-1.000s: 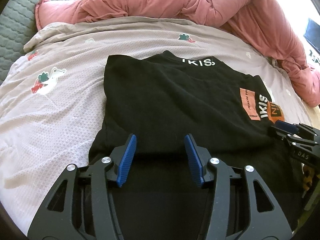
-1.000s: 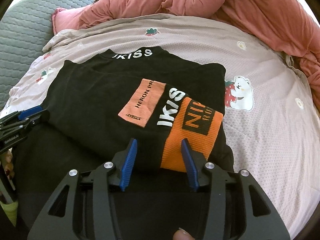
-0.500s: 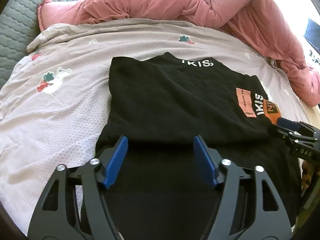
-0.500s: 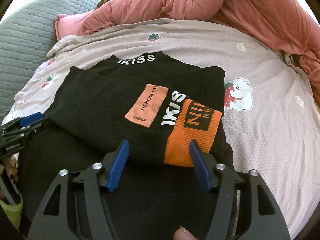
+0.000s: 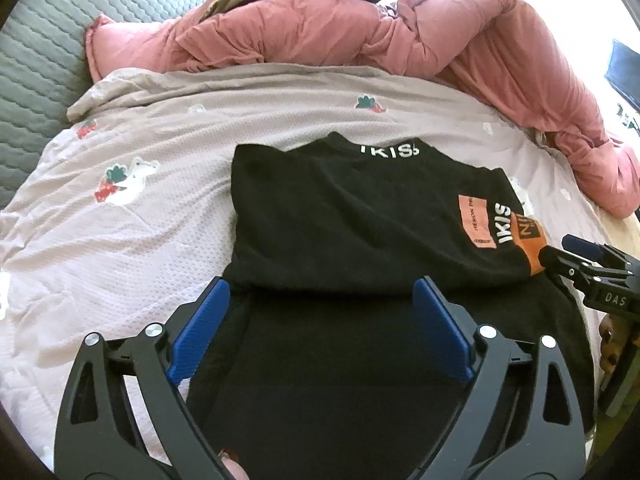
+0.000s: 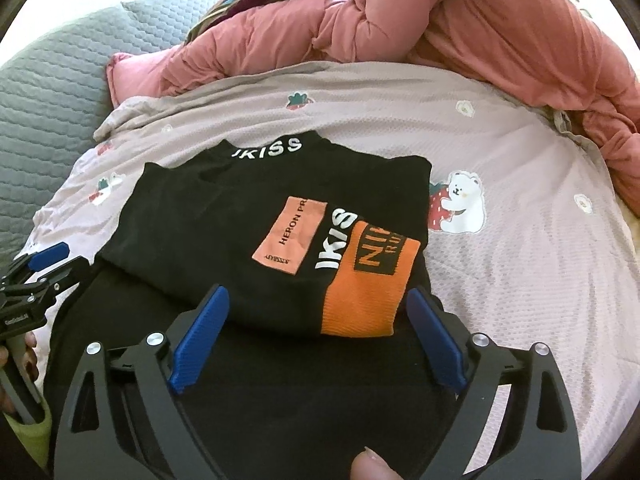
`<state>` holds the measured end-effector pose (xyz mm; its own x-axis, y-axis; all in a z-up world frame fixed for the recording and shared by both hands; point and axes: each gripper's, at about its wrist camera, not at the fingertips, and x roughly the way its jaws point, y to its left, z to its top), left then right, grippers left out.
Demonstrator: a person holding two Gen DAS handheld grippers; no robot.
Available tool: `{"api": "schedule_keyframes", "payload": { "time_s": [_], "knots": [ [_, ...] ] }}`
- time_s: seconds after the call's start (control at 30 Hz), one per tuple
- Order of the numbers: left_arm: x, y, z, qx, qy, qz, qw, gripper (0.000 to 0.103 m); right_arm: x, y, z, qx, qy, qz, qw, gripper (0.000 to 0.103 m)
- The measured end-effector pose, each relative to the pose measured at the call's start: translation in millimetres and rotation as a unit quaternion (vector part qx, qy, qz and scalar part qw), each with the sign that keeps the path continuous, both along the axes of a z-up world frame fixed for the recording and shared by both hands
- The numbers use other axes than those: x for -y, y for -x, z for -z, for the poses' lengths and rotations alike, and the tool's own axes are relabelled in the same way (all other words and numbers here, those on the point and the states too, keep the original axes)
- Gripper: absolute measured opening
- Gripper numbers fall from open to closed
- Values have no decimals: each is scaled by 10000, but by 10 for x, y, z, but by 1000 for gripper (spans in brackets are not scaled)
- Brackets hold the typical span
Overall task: Fold small clothes
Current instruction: 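Move both open grippers back toward the black shirt's hem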
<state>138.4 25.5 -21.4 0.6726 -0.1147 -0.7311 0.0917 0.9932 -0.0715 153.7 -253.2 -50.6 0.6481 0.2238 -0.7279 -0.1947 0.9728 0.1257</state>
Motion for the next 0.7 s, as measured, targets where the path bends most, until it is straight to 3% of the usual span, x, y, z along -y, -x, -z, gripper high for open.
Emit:
{"api": "schedule_keyframes", "payload": {
  "time_s": [0.07,0.7],
  "knots": [
    [-6,25,-42,44,-30,-69,10000,94,14,20,-29,40,-20,15,10000,93],
    [-251,344,-302,421,9,-464,9980,94,138,258,-248,354,-69,102,9993,93]
  ]
}}
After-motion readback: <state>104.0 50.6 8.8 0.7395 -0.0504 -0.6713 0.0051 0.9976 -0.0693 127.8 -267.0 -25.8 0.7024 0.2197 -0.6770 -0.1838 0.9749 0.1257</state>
